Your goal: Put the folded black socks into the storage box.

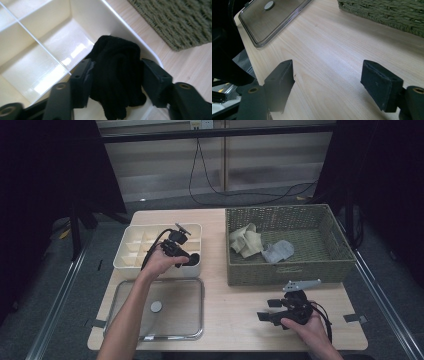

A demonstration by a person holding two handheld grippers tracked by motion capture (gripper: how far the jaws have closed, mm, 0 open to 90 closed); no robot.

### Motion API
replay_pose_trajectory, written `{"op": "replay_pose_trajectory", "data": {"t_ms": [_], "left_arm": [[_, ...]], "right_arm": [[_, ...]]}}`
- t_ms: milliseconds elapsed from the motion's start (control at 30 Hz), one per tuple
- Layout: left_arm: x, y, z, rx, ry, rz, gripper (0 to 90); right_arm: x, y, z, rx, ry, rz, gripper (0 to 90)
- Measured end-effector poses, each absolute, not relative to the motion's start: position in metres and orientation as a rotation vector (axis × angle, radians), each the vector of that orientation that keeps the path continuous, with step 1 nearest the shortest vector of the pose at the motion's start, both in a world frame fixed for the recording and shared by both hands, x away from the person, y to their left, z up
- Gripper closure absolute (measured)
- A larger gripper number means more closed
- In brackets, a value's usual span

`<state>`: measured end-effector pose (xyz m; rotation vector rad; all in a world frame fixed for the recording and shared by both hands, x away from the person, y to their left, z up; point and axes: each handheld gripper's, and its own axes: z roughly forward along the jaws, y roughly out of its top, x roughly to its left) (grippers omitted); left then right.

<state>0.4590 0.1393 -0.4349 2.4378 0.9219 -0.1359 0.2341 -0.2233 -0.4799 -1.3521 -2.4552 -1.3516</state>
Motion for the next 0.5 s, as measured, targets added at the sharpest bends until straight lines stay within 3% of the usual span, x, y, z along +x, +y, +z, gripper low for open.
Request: {"op": "replay_pose_trajectory", "data": {"t_ms": [167, 333, 500], "left_arm": [[0.455, 0.142, -0.431, 2.41, 0.922, -0.097, 39.4], [0.456, 0.153, -0.425, 2.327, 0.954, -0.062, 23.2], [0.452, 0.155, -0.421, 2.289, 0.937, -0.053, 15.7]], "right_arm": [[0.234, -0.223, -0.48, -1.35, -2.453, -1.35, 25.9], [0.235, -0.223, -0.48, -1.357, -2.45, -1.36, 25.8], [0.238, -0.222, -0.48, -1.362, -2.432, -1.376, 25.8]]}}
